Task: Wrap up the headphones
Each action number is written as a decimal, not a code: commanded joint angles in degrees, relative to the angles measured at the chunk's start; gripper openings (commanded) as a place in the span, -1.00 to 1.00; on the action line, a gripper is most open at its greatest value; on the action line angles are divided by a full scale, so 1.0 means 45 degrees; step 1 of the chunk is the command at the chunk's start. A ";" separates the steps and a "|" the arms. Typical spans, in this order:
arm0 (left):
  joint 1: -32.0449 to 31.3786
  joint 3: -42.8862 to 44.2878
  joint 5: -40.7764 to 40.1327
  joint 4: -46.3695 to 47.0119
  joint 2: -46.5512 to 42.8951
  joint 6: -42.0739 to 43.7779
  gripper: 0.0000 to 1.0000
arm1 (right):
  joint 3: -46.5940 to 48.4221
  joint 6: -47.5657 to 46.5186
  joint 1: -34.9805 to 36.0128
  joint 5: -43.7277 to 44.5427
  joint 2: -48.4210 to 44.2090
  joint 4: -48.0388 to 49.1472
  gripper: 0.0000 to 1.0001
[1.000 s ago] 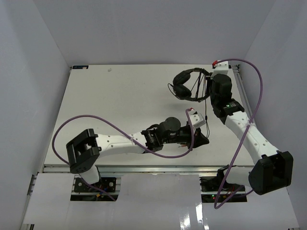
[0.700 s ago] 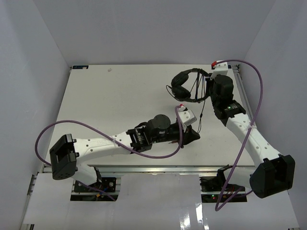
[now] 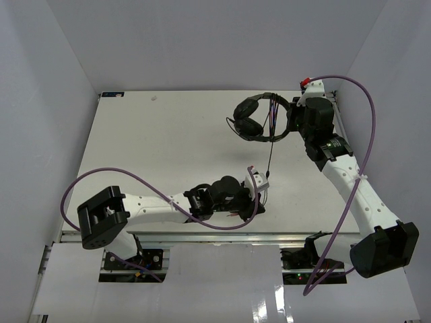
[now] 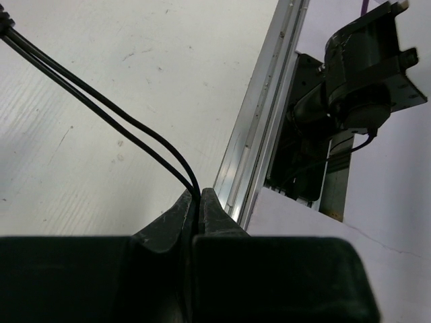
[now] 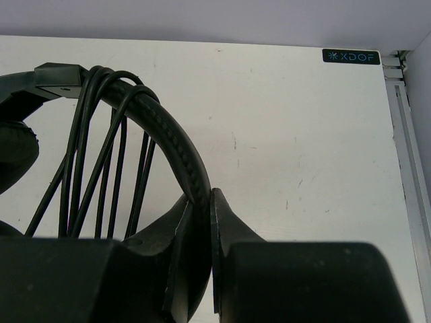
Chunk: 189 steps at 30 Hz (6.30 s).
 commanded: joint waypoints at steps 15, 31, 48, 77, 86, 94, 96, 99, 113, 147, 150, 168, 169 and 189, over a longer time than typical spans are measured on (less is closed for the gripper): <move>-0.0273 0.2618 0.0463 -0.4931 -0.2482 0.1443 -0.91 | -0.1764 -0.2403 -0.0299 0.2103 -0.0525 0.4218 -0.85; 0.0096 0.7002 -0.0013 -0.7110 -0.1371 0.3789 -0.89 | -0.3733 -0.3392 0.0782 0.2624 -0.1220 0.4901 -0.85; 0.2669 1.0944 0.1688 -0.8622 0.1036 0.5646 -0.89 | -0.4895 -0.4594 0.2218 0.3091 -0.2253 0.5054 -0.85; 0.5855 0.8812 0.1513 -0.8046 -0.1140 0.6611 -0.93 | -0.4103 -0.7108 0.2357 -0.5012 -0.3270 0.1034 -0.85; 0.7038 0.7489 0.1805 -0.7138 -0.1515 0.6582 -0.94 | -0.3957 -0.7715 0.2338 -0.6225 -0.3383 0.0393 -0.85; 0.7739 0.5619 0.1817 -0.5806 -0.1991 0.6924 -0.95 | -0.3239 -0.7387 0.2353 -0.7523 -0.3368 -0.0278 -0.85; 0.7955 0.4833 0.1876 -0.4940 -0.2234 0.6900 -0.93 | -0.3045 -0.7266 0.2350 -0.7816 -0.3368 -0.0420 -0.85; 0.8247 0.3666 0.1958 -0.3663 -0.2589 0.6700 -0.78 | -0.2757 -0.7023 0.2339 -0.8257 -0.3368 -0.0704 -0.85; 0.8669 0.1012 0.3631 -0.1657 -0.3324 0.4783 0.31 | -0.2465 -0.5952 0.2260 -0.8051 -0.2739 -0.0632 -0.85; 0.8669 -0.3803 0.0166 -0.6559 -1.5606 -0.0341 0.96 | 0.2528 -0.1993 0.2317 -0.1969 0.8913 0.2192 -0.85; 0.8669 -0.4000 0.0010 -0.6833 -1.5991 -0.0458 0.96 | 0.2585 -0.2080 0.2396 -0.1609 0.9314 0.2564 -0.85; 0.8669 -0.4528 0.0106 -0.6971 -1.6464 -0.0666 0.96 | 0.1360 -0.2953 0.2228 -0.1597 0.9438 0.2514 0.54; 0.8669 -0.4534 0.0112 -0.6977 -1.6483 -0.0674 0.96 | 0.1303 -0.3003 0.2209 -0.1585 0.9333 0.2490 0.62; 0.8669 -0.4291 0.0028 -0.7155 -1.6524 -0.0713 0.96 | 0.0904 -0.3586 0.1830 -0.0788 0.6043 0.1547 0.94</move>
